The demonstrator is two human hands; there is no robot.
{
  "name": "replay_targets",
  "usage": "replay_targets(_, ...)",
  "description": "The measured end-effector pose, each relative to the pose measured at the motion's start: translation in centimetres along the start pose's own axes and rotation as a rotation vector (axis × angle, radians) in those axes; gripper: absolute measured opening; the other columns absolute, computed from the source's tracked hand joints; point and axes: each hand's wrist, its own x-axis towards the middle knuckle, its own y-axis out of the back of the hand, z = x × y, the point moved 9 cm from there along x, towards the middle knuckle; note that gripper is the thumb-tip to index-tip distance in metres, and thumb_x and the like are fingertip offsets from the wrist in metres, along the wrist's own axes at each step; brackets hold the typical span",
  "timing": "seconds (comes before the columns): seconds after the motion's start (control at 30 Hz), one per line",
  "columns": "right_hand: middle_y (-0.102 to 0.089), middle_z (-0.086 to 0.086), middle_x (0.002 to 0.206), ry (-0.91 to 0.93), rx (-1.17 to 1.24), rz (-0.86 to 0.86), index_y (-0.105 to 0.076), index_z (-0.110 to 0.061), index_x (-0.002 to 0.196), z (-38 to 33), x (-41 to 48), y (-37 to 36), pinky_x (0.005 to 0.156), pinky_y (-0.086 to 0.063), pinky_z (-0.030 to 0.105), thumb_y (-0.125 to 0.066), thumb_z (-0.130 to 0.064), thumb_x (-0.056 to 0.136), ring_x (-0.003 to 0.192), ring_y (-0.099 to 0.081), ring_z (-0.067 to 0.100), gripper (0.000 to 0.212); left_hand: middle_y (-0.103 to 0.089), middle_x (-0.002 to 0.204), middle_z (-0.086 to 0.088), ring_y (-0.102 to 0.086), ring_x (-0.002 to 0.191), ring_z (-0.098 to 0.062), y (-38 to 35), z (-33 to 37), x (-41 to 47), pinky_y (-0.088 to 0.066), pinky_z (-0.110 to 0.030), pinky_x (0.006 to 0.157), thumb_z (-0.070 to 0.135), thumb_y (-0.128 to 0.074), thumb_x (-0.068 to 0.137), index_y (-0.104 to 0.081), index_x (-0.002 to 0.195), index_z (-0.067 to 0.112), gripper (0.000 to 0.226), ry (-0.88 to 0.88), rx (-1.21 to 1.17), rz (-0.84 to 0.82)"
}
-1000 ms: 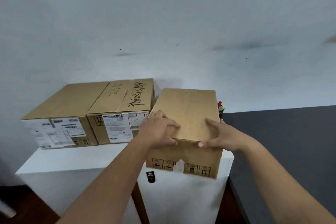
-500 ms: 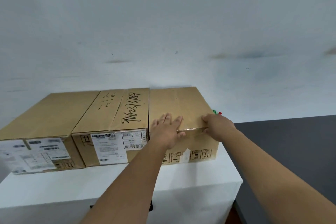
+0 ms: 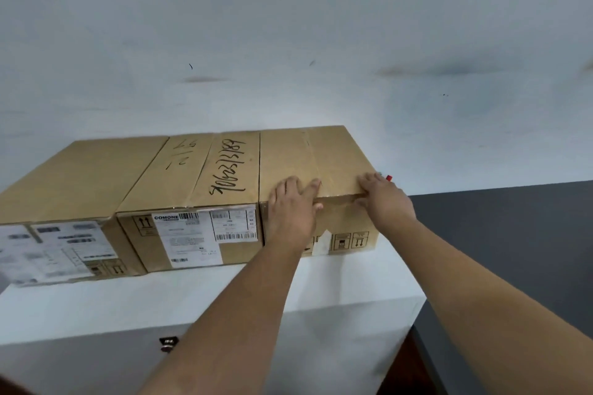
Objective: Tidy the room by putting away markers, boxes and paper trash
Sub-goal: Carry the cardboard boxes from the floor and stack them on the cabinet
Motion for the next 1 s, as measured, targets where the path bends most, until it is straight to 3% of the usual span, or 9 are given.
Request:
replay_targets(0.1, -0.017, 0.003, 0.160, 0.044, 0.091, 0.135, -0.025, -0.019, 0.149, 0.4, -2.8, -1.1, 0.115, -0.027, 0.035, -0.040, -0.012, 0.099, 0.149, -0.010, 0.018, 0.054, -0.022, 0.154, -0.010, -0.014, 0.145, -0.026, -0.7, 0.9, -2.7, -0.007, -0.036, 0.118, 0.027, -0.046, 0.097, -0.025, 0.147, 0.033, 0.054, 0.017, -0.073, 0.083)
replay_targets(0.17, -0.009, 0.004, 0.162, 0.112, 0.141, 0.179, -0.020, -0.014, 0.151, 0.2, -5.5, -2.3, 0.121, -0.015, 0.034, -0.040, -0.012, 0.099, 0.150, -0.001, 0.019, 0.056, -0.016, 0.158, -0.009, -0.006, 0.148, -0.023, -0.8, 0.8, -5.2, -0.002, -0.034, 0.118, 0.027, -0.047, 0.097, -0.024, 0.148, 0.026, 0.057, 0.009, -0.093, 0.139)
replay_targets(0.33, -0.026, 0.003, 0.157, 0.205, 0.247, 0.073, -0.044, -0.012, 0.141, 2.3, -15.3, -9.5, 0.117, -0.019, 0.028, -0.044, -0.020, 0.099, 0.147, -0.020, 0.017, 0.043, -0.015, 0.159, -0.008, -0.013, 0.147, -0.022, -4.3, -0.5, -14.6, -0.013, -0.035, 0.117, 0.028, -0.049, 0.095, -0.028, 0.146, 0.017, 0.057, 0.172, -0.083, 0.088)
replay_targets(0.43, -0.039, 0.007, 0.151, 0.332, 0.212, -0.140, -0.052, -0.008, 0.135, 5.2, -21.0, -15.4, 0.114, -0.028, 0.030, -0.050, -0.019, 0.096, 0.140, -0.036, 0.022, 0.040, -0.016, 0.158, -0.007, -0.014, 0.146, -0.022, -9.4, -0.8, -21.8, -0.018, -0.038, 0.117, 0.032, -0.047, 0.095, -0.025, 0.147, 0.019, 0.057, 0.388, -0.081, -0.083)
replay_targets(0.53, -0.037, -0.002, 0.152, 0.369, 0.119, -0.404, -0.043, -0.017, 0.141, 9.1, -26.6, -21.4, 0.113, -0.027, 0.025, -0.044, -0.024, 0.098, 0.140, -0.033, 0.015, 0.044, -0.015, 0.158, -0.008, -0.018, 0.144, -0.026, -16.8, 0.2, -30.5, -0.021, -0.039, 0.115, 0.033, -0.049, 0.093, -0.026, 0.145, 0.020, 0.058, 0.540, -0.130, -0.384)
replay_targets(0.6, -0.042, -0.002, 0.148, 0.310, 0.108, -0.535, -0.044, -0.018, 0.140, 12.2, -30.1, -25.4, 0.112, -0.027, 0.024, -0.043, -0.025, 0.099, 0.137, -0.037, 0.014, 0.042, -0.018, 0.156, -0.010, -0.025, 0.141, -0.029, -21.6, 0.4, -36.6, -0.028, -0.041, 0.111, 0.036, -0.052, 0.091, -0.030, 0.144, 0.019, 0.059, 0.626, -0.138, -0.579)
replay_targets(0.77, -0.050, 0.000, 0.138, 0.171, 0.055, -0.942, -0.051, -0.015, 0.134, 18.8, -39.0, -38.5, 0.102, -0.038, 0.030, -0.035, -0.031, 0.097, 0.128, -0.047, 0.021, 0.043, -0.031, 0.148, -0.011, -0.039, 0.131, -0.031, -32.0, 0.2, -50.4, -0.038, -0.042, 0.105, 0.036, -0.053, 0.090, -0.035, 0.141, 0.016, 0.057, 0.842, -0.251, -0.844)
replay_targets(0.9, -0.047, 0.005, 0.141, -0.018, 0.075, -1.020, -0.047, -0.014, 0.137, 23.6, -42.2, -48.0, 0.101, -0.039, 0.029, -0.045, -0.028, 0.097, 0.127, -0.049, 0.024, 0.043, -0.033, 0.147, -0.012, -0.040, 0.132, -0.030, -41.4, -0.4, -58.4, -0.038, -0.041, 0.107, 0.039, -0.056, 0.089, -0.034, 0.142, 0.014, 0.063, 0.930, -0.264, -0.952)
replay_targets(1.0, -0.046, 0.011, 0.144, -0.219, 0.084, -0.987, -0.042, -0.012, 0.141, 28.0, -43.1, -54.9, 0.101, -0.040, 0.030, -0.049, -0.030, 0.095, 0.128, -0.048, 0.028, 0.049, -0.034, 0.147, -0.011, -0.040, 0.132, -0.029, -48.4, -1.7, -61.2, -0.038, -0.041, 0.106, 0.040, -0.058, 0.086, -0.035, 0.141, 0.012, 0.065, 0.995, -0.296, -0.911)
